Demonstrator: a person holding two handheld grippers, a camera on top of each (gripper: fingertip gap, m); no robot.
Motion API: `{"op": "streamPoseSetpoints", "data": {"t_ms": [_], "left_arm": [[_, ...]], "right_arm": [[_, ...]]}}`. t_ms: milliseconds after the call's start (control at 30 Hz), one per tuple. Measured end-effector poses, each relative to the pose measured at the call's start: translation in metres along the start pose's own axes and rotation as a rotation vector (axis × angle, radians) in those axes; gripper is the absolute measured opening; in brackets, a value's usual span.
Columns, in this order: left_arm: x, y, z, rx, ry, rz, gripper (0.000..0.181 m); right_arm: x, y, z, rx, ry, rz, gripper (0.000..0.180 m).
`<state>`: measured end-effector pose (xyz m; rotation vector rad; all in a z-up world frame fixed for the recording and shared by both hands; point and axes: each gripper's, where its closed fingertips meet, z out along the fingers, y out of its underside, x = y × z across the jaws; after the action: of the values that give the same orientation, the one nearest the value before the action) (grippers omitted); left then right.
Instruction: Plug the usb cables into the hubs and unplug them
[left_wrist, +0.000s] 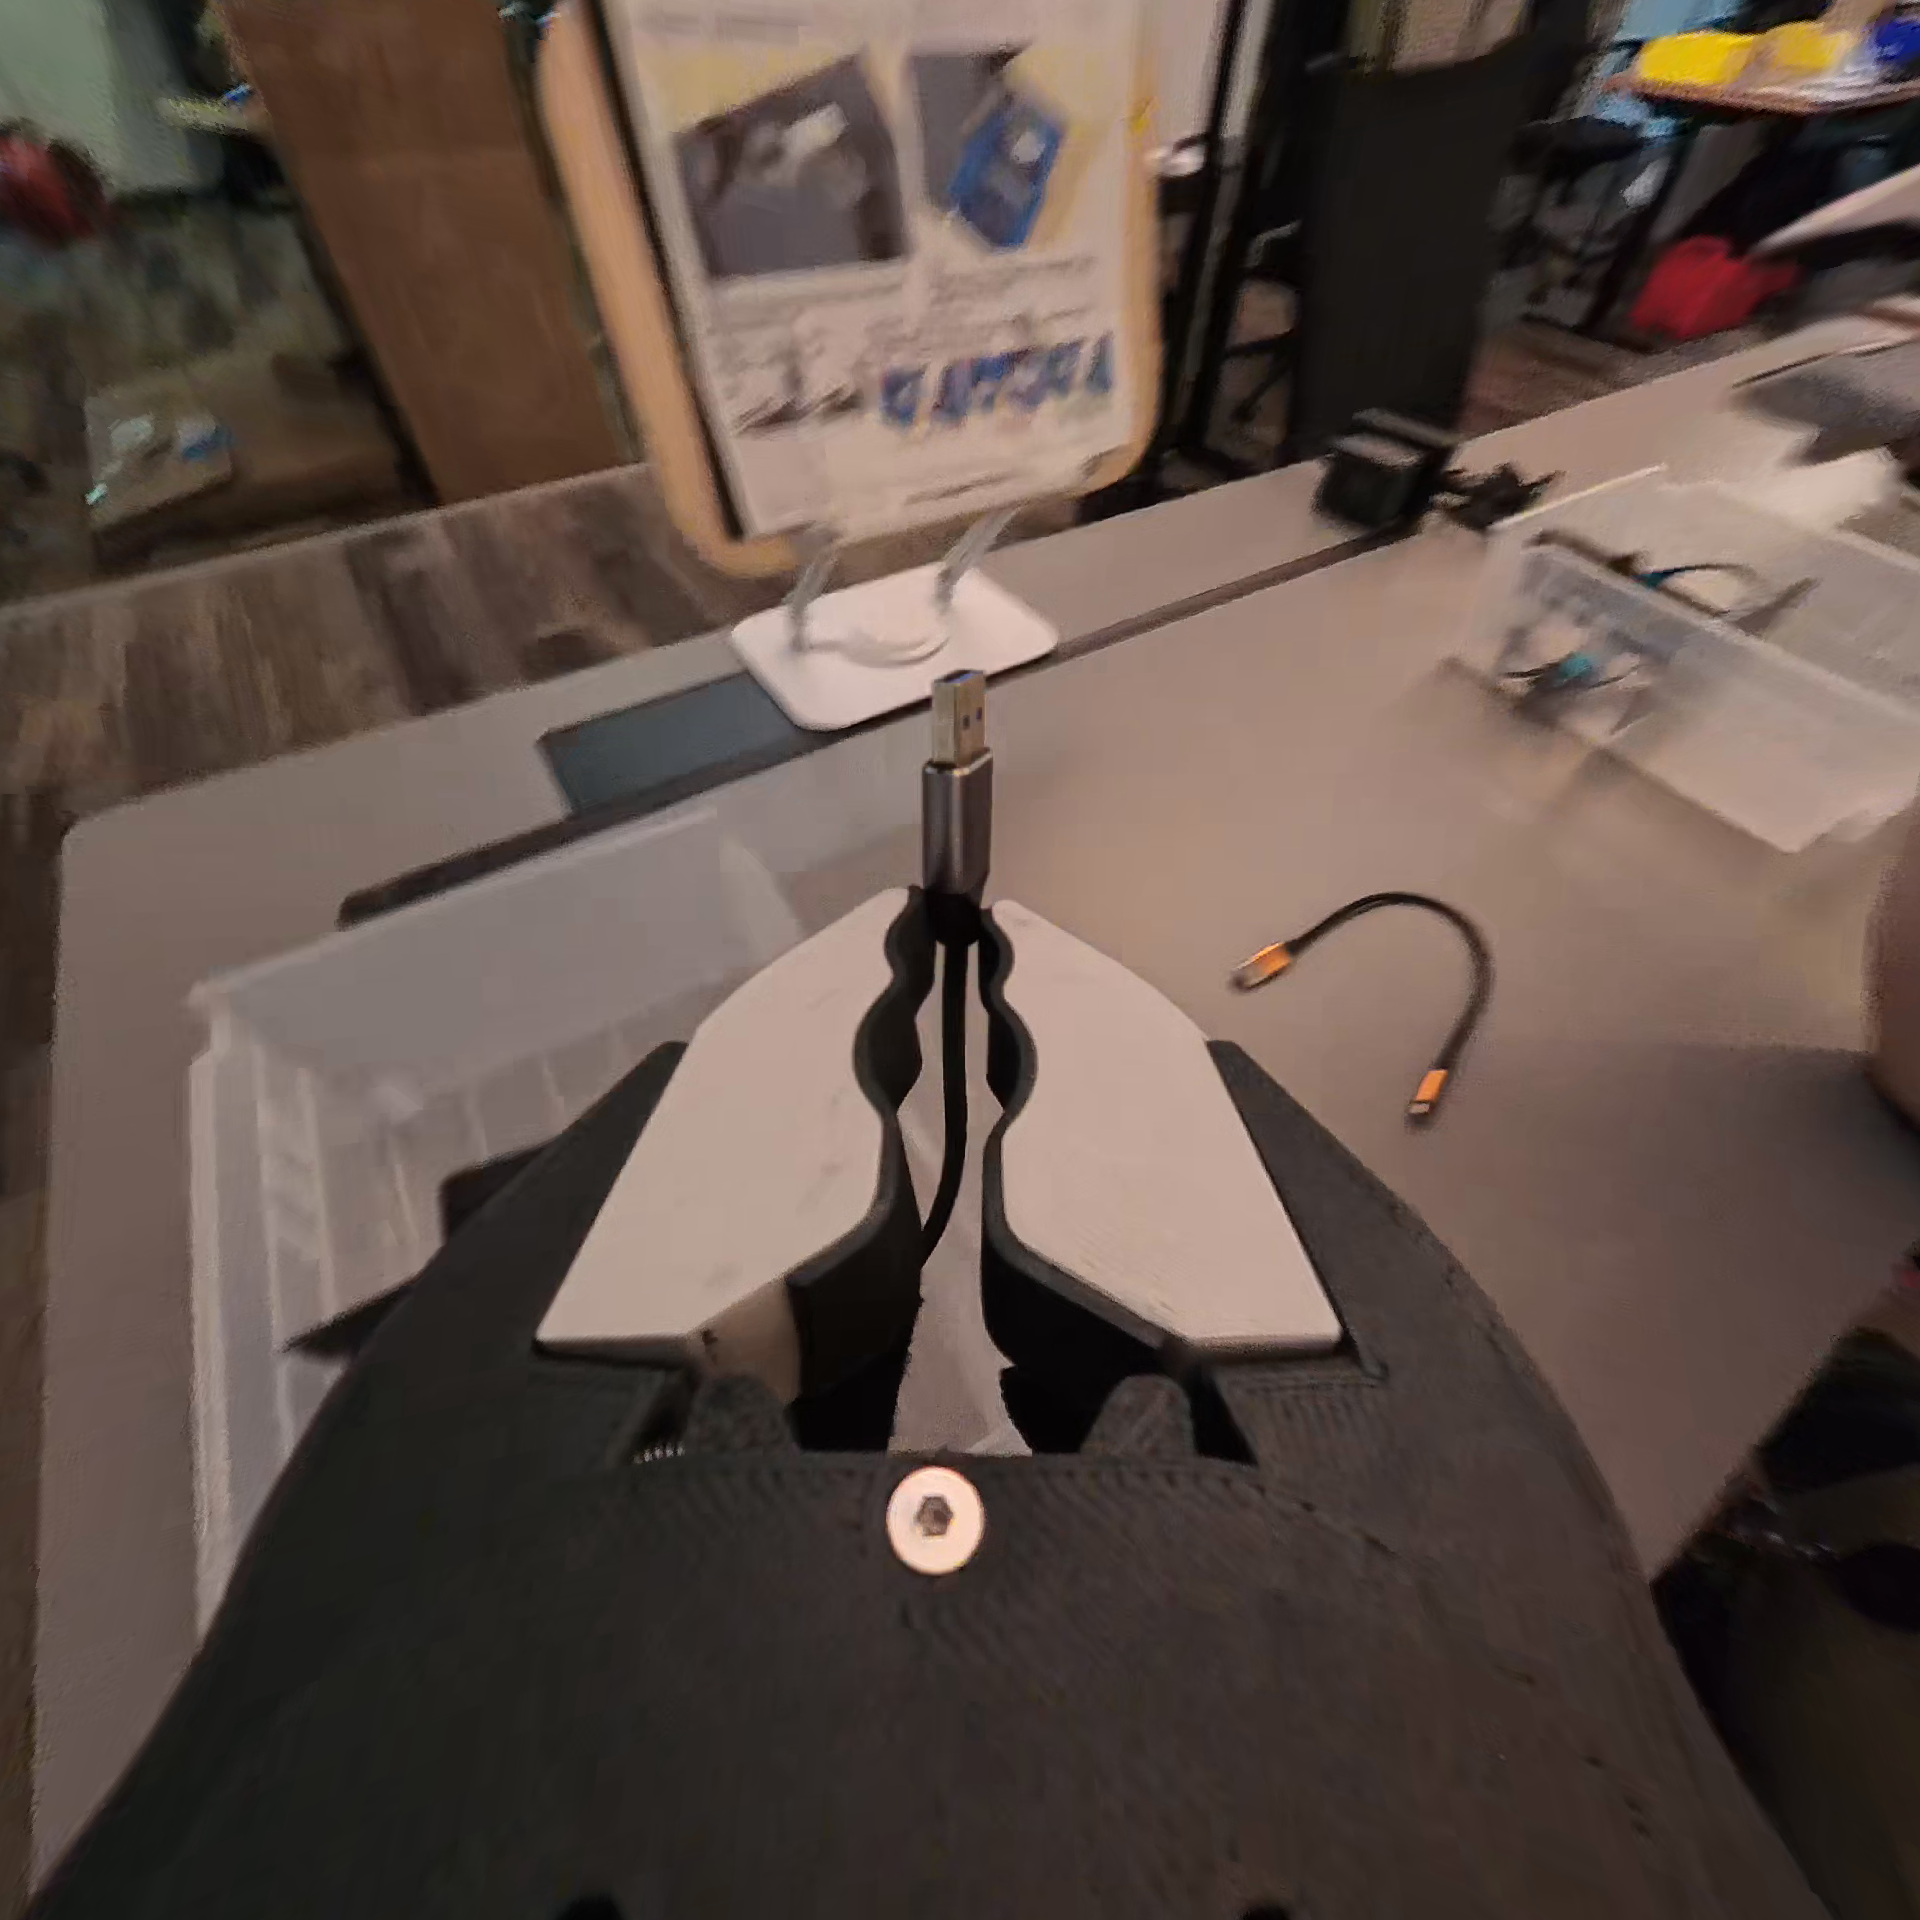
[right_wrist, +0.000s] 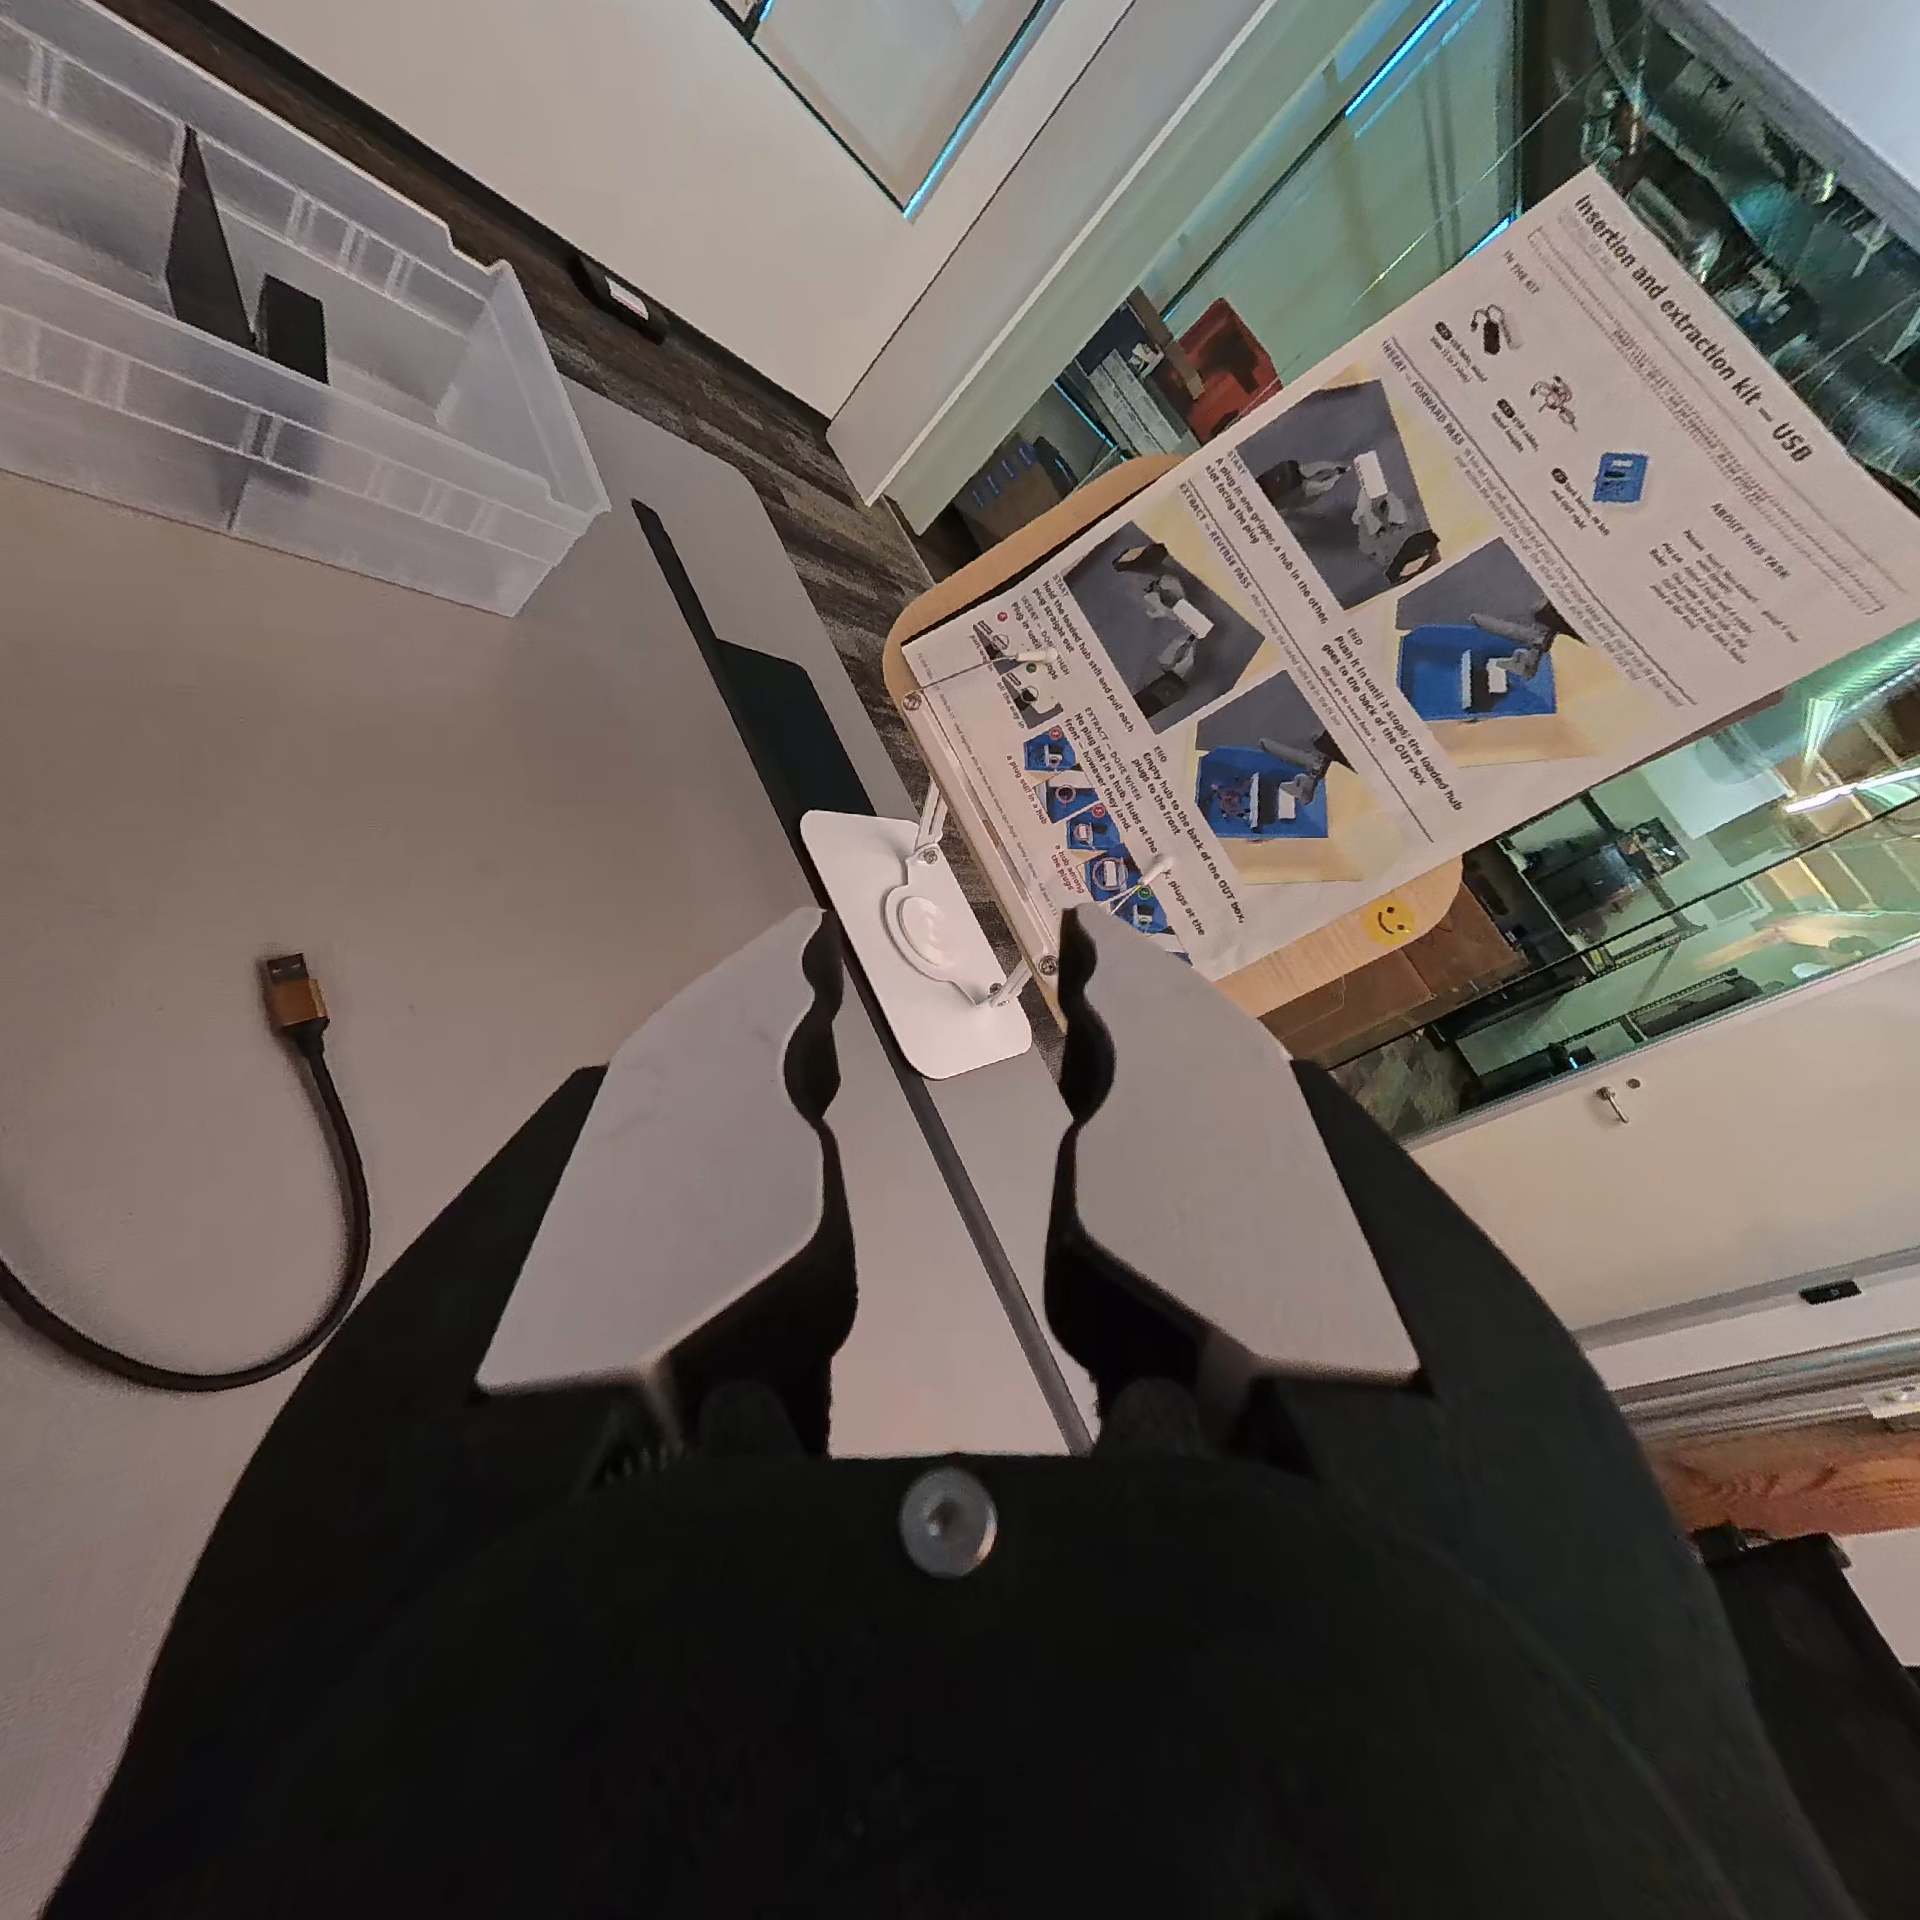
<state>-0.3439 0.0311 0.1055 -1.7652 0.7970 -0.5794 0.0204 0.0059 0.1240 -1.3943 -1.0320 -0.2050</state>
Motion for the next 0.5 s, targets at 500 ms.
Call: {"op": "streamPoseSetpoints", "data": {"t_ms": [500], "left_arm": [[0.211,0.133,0.199,-0.581,0.523,0.222,0.006]], "right_arm": [[0.008,-0.007,-0.031,0.071,0.026,0.005,0.04]]}}
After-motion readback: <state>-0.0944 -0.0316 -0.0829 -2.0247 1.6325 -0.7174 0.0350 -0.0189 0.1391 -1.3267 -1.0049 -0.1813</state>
